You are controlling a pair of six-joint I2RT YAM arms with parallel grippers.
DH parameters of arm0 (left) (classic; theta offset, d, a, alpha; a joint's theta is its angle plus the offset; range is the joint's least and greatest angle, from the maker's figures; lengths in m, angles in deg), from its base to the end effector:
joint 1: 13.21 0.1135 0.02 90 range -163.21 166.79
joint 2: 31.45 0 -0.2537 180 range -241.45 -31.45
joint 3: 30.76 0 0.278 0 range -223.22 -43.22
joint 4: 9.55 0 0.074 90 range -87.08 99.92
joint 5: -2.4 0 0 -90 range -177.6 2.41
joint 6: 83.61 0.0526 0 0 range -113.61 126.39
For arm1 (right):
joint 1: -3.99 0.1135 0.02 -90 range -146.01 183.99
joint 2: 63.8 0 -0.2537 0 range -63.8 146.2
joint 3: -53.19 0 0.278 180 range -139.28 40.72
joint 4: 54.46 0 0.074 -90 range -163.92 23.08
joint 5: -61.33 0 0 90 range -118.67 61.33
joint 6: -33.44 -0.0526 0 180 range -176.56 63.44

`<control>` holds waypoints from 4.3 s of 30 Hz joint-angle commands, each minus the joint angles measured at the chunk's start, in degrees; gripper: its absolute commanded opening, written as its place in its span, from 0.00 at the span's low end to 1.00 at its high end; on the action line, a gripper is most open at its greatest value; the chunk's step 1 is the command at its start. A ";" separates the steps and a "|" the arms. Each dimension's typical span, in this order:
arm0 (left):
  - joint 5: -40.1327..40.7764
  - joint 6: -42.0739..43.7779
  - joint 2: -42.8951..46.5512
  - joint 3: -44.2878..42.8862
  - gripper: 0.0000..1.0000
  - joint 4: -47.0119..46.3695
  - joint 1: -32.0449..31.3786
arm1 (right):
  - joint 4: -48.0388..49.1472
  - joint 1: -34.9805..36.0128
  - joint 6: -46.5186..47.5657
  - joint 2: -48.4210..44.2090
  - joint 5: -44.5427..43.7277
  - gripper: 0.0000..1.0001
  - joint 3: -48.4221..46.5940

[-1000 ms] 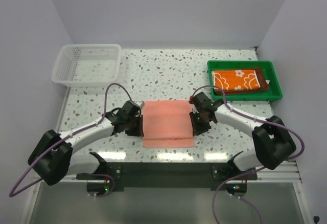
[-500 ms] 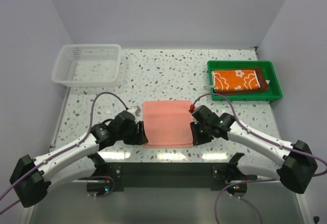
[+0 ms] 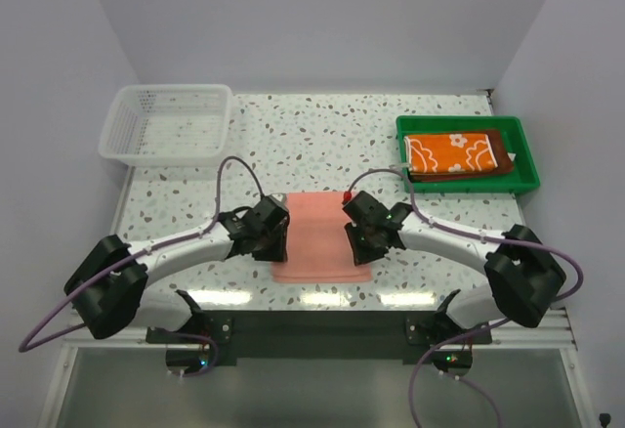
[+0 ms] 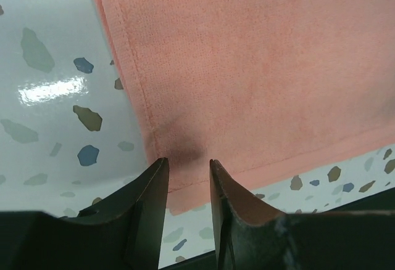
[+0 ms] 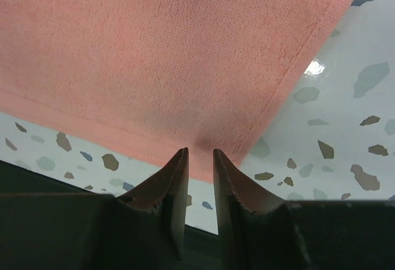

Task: Fold and stack the towels
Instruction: Fold the towel

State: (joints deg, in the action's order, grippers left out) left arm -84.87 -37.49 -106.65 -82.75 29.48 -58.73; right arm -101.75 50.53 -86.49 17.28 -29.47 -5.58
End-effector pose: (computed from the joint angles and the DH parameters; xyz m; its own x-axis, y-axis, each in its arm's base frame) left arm 0.1907 -0.1906 0.1372 -0.9301 -0.0410 -0.3649 0.0727 0.9535 -0.2925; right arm 0.1945 0.2042 0.1399 -0.9192 -0.2447 -0.3086 -0.3044 0.9386 0.1626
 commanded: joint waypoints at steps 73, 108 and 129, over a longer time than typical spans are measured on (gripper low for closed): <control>3.96 -0.86 -12.77 -7.32 0.44 -7.14 11.86 | 12.59 -16.57 -4.52 7.87 -0.87 0.35 -5.38; 8.00 0.37 -16.12 -16.02 0.06 -1.08 7.02 | 14.18 -16.57 -4.52 11.91 -0.61 0.19 -4.58; 8.44 0.81 -16.47 -15.84 0.07 -0.99 6.67 | 9.26 -15.08 -4.08 10.06 1.15 0.20 -8.89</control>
State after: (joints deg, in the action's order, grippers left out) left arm -77.70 -37.49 -122.65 -97.11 28.50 -51.67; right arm -90.86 34.88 -90.10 28.69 -28.90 -11.88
